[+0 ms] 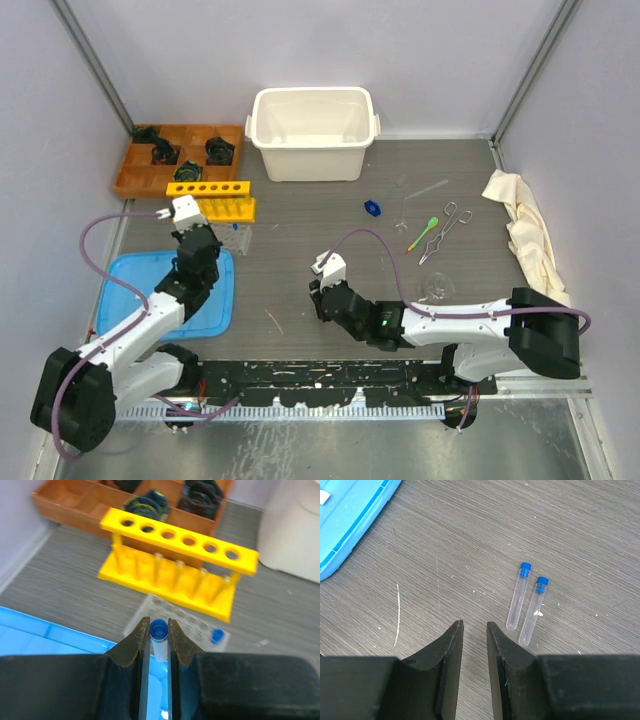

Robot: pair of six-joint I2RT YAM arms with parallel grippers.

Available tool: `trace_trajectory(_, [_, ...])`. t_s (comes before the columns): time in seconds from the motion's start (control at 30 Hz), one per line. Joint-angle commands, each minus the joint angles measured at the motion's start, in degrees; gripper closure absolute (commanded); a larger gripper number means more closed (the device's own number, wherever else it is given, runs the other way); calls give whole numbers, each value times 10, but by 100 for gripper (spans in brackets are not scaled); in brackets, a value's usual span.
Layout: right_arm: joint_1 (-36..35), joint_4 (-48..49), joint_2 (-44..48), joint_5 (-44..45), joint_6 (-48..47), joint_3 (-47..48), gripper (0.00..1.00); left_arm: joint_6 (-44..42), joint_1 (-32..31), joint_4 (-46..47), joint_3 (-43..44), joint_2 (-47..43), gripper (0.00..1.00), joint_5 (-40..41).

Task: Organize the chemistry lab equipment
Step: Pick up the test tube at the center of the board, then insert the test tube into the slot of the test tube rack.

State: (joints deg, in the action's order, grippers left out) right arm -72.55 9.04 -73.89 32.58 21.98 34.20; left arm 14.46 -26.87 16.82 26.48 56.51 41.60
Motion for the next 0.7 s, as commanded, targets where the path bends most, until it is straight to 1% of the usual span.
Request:
trace_trajectory(0.0, [-2,16,0,22,8,6,68,23,72,85,0,13,100,-24])
trace_trajectory(0.1, [-1,17,-1,24,8,4,68,38,89,113,3,45,100,-56])
trace_trajectory(0.2, [1,17,-2,26,8,4,69,42,90,125,16,85,100,-98])
trace_trajectory(0.3, [3,15,0,27,7,2,69,49,90,140,14,104,100,-132])
trace_trajectory(0.5, [7,18,4,28,5,-3,69,48,90,164,5,116,100,-163])
trace_trajectory(0.67, [7,19,0,26,4,-2,69,43,90,185,8,143,100,-174])
